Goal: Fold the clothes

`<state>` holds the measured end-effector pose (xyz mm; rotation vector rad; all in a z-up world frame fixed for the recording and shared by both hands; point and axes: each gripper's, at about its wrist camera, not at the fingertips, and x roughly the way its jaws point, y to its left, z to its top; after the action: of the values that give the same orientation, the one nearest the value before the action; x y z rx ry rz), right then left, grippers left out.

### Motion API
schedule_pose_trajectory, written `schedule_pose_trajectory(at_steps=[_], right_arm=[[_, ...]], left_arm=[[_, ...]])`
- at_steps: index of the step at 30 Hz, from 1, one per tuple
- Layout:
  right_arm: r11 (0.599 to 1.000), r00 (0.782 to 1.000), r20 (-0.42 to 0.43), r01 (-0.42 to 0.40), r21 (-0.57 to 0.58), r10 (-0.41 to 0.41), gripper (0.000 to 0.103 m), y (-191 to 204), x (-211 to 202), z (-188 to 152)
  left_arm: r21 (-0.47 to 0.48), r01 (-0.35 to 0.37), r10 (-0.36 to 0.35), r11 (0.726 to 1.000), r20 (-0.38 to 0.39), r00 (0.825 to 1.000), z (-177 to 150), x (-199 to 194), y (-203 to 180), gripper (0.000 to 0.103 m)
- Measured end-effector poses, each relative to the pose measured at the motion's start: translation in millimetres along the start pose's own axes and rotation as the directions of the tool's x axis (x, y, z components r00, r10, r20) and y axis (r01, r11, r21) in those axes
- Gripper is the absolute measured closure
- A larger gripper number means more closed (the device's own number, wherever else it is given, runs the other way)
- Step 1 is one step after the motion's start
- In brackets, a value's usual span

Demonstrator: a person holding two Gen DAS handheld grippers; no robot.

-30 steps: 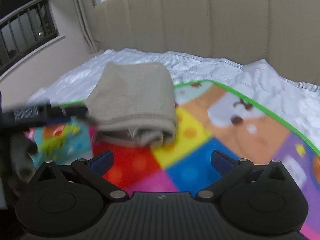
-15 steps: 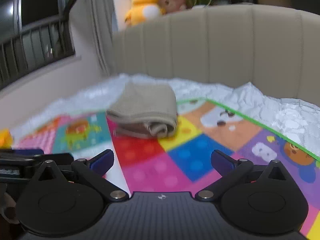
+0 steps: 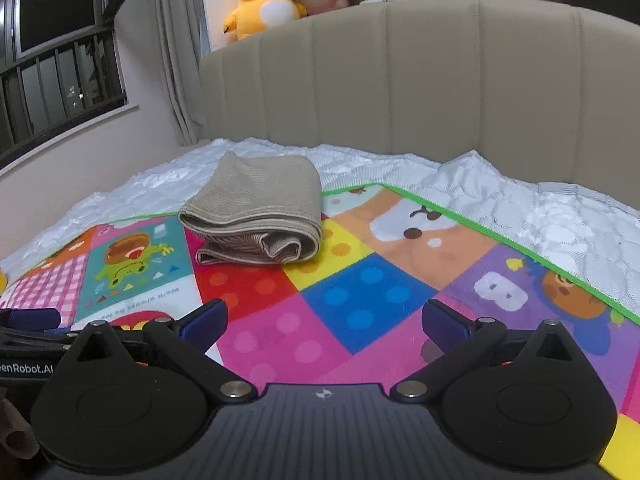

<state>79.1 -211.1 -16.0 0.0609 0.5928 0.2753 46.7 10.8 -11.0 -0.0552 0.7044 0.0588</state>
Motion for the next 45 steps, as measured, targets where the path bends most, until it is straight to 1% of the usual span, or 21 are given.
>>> schedule_pose_trajectory(at_steps=[4,7,18,30,36,40,45], right_arm=[[0.999,1.000,-0.021,-0.014,-0.037,0.014,0.000,6.2,2.5,-2.5],[0.998,0.999,-0.021,-0.026,-0.051,0.025,0.000,8.6,2.0,-2.9],[0.998,0.999,-0.029,-0.039,-0.040,0.038,0.000,6.1,3.1,-3.4],[0.998,0.998,-0.026,-0.051,-0.037,0.050,0.000,6.3,1.8,-3.7],[0.998,0.998,-0.022,-0.058,-0.038,0.057,0.000,7.6,0.7,-3.5],[0.998,0.999,-0.030,-0.044,-0.041,0.043,0.000,7.9,2.4,-4.7],[0.998,0.999,-0.016,-0.046,-0.041,0.045,0.000,7.4,-1.0,-3.3]], left_arm=[[-0.005,0.004,-0.004,1.000,-0.013,1.000,-0.2,2.4,1.0,0.000],[-0.005,0.002,-0.002,1.000,-0.016,1.000,-0.7,2.8,0.7,0.000],[-0.010,0.000,0.000,1.000,-0.022,1.000,-1.0,3.8,1.0,0.000],[-0.010,0.018,-0.018,1.000,0.005,1.000,-0.2,-0.4,2.4,0.000],[-0.009,0.011,-0.011,1.000,0.005,1.000,0.8,-1.8,1.3,0.000],[-0.017,0.017,-0.017,1.000,0.011,1.000,0.9,-2.3,2.7,0.000],[-0.020,0.008,-0.008,1.000,0.000,1.000,0.6,-2.1,2.0,0.000]])
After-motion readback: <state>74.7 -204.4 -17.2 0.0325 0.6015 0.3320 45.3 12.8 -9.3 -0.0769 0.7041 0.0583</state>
